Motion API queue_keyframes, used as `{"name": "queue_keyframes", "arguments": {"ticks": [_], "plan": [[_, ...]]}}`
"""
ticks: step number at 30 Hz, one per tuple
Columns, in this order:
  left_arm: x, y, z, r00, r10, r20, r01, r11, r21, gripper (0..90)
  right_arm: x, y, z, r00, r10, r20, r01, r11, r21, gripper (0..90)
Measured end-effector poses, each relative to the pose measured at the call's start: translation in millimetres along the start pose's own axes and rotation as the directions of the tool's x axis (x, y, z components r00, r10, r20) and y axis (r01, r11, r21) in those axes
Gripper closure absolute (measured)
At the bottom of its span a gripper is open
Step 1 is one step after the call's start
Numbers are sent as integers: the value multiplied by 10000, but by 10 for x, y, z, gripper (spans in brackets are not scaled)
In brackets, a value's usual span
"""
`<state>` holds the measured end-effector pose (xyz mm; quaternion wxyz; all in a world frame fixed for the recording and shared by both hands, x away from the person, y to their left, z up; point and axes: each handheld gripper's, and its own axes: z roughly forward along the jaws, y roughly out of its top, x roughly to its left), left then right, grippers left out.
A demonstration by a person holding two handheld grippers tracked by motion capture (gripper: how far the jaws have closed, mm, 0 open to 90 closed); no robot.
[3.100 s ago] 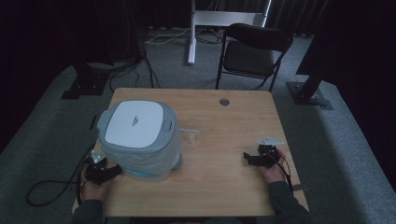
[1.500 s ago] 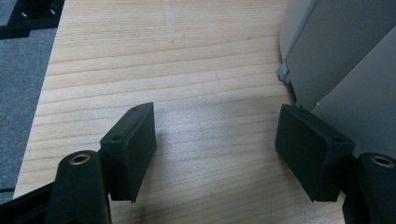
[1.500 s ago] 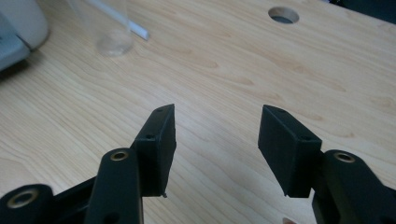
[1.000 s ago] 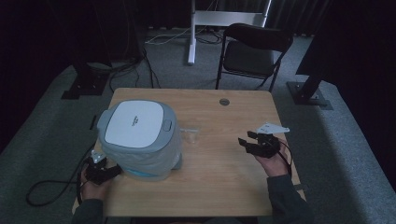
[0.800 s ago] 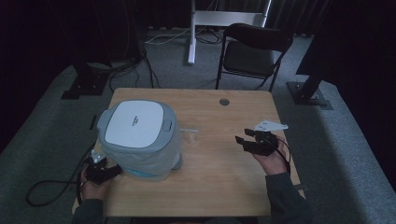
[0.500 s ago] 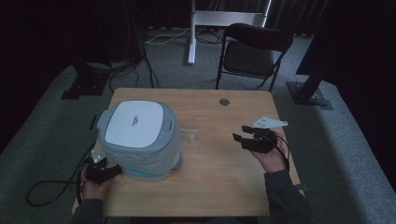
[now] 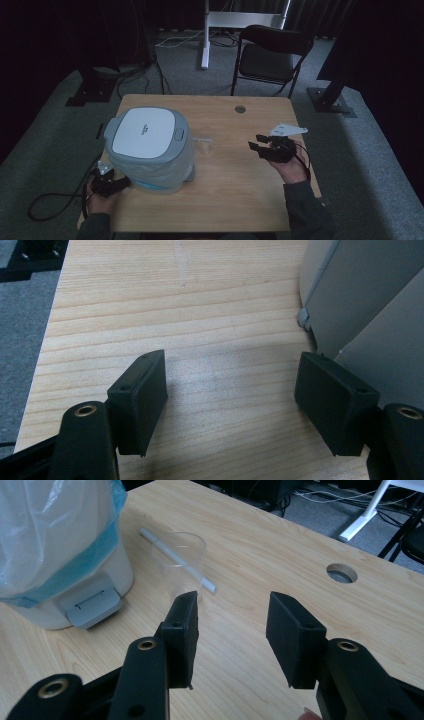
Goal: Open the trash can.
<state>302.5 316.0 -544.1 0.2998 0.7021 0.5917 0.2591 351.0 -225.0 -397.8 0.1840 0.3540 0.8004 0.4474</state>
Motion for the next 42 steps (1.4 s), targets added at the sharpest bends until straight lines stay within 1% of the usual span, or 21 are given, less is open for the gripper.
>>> {"name": "queue_keyframes", "arguments": {"ticks": [2, 7, 10, 17, 23, 31, 35, 37, 38, 42], "plan": [[0, 0, 0, 10000, 6, -1, -6, 10000, 3, 296, 20, 24, 11, 10000, -86, 46, 86, 10000, 40, 545], [0, 0, 0, 10000, 3, -1, -3, 10000, 4, 296, 74, 91, 37, 9998, -214, -29, 214, 9998, 27, 528], [0, 0, 0, 10000, 1, -2, -1, 10000, 1, 296, 102, 132, 43, 9995, -322, -40, 322, 9994, -86, 515], [0, 0, 0, 10000, 2, -3, -2, 10000, 0, 296, 154, 233, 42, 9990, -436, -130, 432, 9986, -289, 516], [0, 0, 0, 10000, 0, 0, 0, 10000, 1, 296, 203, 321, 53, 9980, -525, -342, 514, 9981, -332, 511], [0, 0, 0, 10000, 2, -2, -2, 10000, 1, 296, 300, 436, 80, 9925, -871, -862, 831, 9953, -490, 493], [0, 0, -1, 10000, 3, -1, -3, 10000, 4, 296, 345, 480, 95, 9878, -1009, -1182, 951, 9940, -538, 545], [0, 0, 0, 10000, 3, 0, -3, 10000, 2, 296, 368, 507, 108, 9851, -1155, -1272, 1092, 9925, -553, 582], [0, 0, 0, 10000, 1, -2, -1, 10000, 1, 296, 381, 515, 113, 9850, -1130, -1304, 1069, 9929, -527, 597], [0, 0, 0, 10000, 5, 0, -5, 10000, 2, 296, 417, 551, 138, 9808, -1321, -1436, 1264, 9908, -483, 658]]}}
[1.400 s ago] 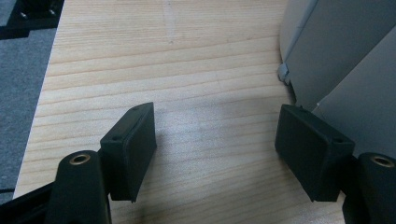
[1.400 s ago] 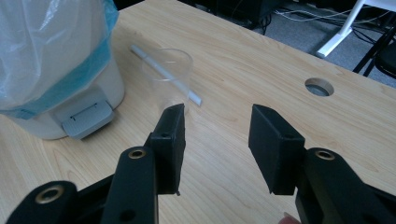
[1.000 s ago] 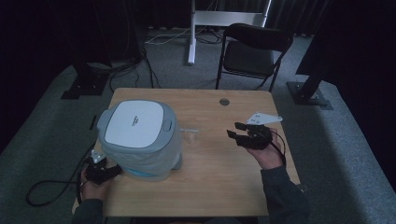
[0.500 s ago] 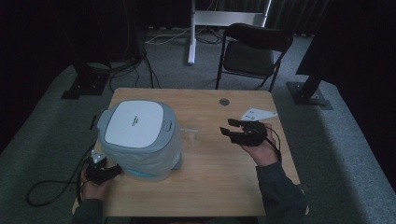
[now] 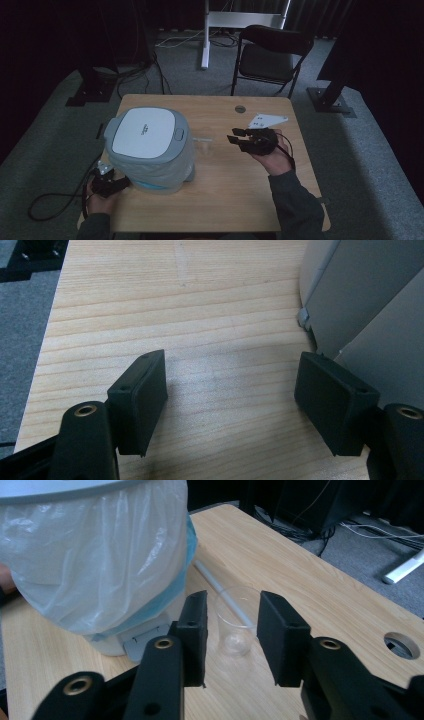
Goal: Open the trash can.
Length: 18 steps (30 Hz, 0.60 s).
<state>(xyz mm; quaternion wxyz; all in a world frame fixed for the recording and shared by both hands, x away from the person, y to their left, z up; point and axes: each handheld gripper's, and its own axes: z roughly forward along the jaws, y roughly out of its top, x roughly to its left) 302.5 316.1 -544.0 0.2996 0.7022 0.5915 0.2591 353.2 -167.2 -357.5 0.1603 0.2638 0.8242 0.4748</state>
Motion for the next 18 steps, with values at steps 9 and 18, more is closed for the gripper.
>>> {"name": "queue_keyframes", "arguments": {"ticks": [9, 18], "plan": [[1, 0, 0, 10000, 9, 3, -9, 10000, 1, 296, 27, 64, 17, 9999, -134, 21, 134, 9999, 36, 763], [1, 1, 0, 10000, 14, 7, -14, 10000, 3, 296, 30, 101, 54, 9993, 15, -369, -23, 9997, -223, 857]]}}
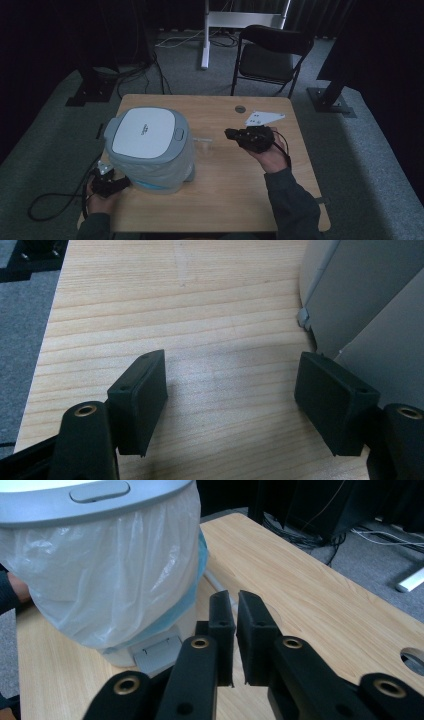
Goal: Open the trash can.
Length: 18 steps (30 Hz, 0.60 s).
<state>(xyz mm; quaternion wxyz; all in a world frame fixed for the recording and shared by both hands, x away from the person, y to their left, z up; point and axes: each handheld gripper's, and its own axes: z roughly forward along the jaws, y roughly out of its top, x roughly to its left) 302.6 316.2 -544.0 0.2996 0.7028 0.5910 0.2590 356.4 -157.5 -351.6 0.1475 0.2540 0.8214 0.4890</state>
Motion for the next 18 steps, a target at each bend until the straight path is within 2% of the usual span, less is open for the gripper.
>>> {"name": "queue_keyframes", "arguments": {"ticks": [5, 12, 18], "plan": [[0, 0, 0, 10000, -1, 1, 1, 10000, -2, 296, 36, 27, 32, 9998, -197, 83, 196, 9998, 84, 893], [0, 0, 0, 10000, 0, 1, 0, 10000, -1, 296, 98, 70, 88, 9985, -539, 84, 538, 9985, 125, 896], [0, 0, 0, 10000, 1, 1, -1, 10000, 0, 296, 140, 117, 124, 9979, -640, -34, 641, 9979, 129, 896]]}}
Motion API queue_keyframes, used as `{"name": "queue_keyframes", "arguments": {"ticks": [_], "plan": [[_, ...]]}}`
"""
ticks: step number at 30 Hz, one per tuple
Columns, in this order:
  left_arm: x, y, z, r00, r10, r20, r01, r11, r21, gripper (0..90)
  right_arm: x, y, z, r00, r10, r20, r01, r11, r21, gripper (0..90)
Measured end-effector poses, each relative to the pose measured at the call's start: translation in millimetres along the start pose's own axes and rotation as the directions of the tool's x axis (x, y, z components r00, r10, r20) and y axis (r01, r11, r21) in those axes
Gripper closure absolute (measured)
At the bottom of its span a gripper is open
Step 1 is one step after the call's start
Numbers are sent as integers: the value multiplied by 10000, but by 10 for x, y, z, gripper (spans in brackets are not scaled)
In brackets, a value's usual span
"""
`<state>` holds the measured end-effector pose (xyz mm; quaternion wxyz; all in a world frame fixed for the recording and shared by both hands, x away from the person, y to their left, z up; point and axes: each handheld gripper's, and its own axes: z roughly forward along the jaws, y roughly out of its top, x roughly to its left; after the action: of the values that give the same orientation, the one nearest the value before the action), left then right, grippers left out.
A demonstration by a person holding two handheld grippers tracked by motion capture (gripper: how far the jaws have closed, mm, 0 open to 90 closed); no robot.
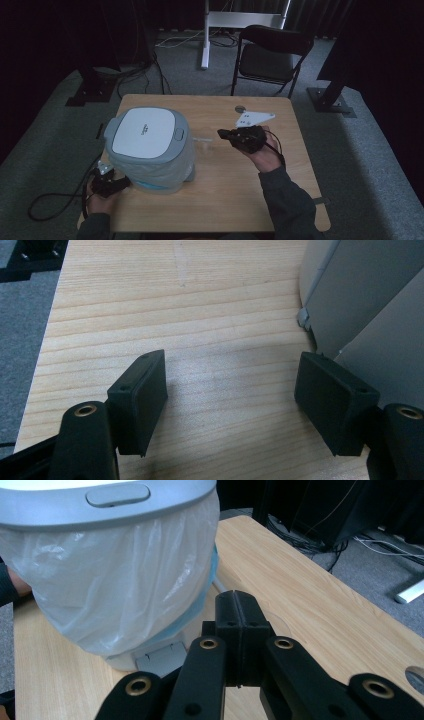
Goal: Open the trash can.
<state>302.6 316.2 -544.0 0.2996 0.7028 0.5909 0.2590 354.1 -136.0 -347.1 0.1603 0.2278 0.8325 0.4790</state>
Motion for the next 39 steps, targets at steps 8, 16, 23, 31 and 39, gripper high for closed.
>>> {"name": "queue_keyframes", "arguments": {"ticks": [8, 16, 23, 31, 39], "plan": [[0, 0, 0, 10000, 2, 1, -2, 10000, 0, 296, 42, 82, 38, 9996, 13, -284, -19, 9998, -216, 895], [1, 1, 1, 10000, 10, 9, -10, 10000, -1, 296, 90, 179, 87, 9987, -187, -476, 175, 9995, -259, 895], [1, 1, 1, 10000, 9, 10, -9, 10000, -1, 296, 116, 237, 114, 9978, -280, -607, 259, 9991, -341, 892], [1, 1, 1, 10000, 9, 11, -9, 10000, -2, 296, 153, 322, 167, 9960, -254, -861, 210, 9985, -509, 894], [2, 2, 2, 10000, 16, 22, -16, 10000, -3, 296, 227, 445, 242, 9926, -354, -1162, 278, 9974, -664, 894]]}}
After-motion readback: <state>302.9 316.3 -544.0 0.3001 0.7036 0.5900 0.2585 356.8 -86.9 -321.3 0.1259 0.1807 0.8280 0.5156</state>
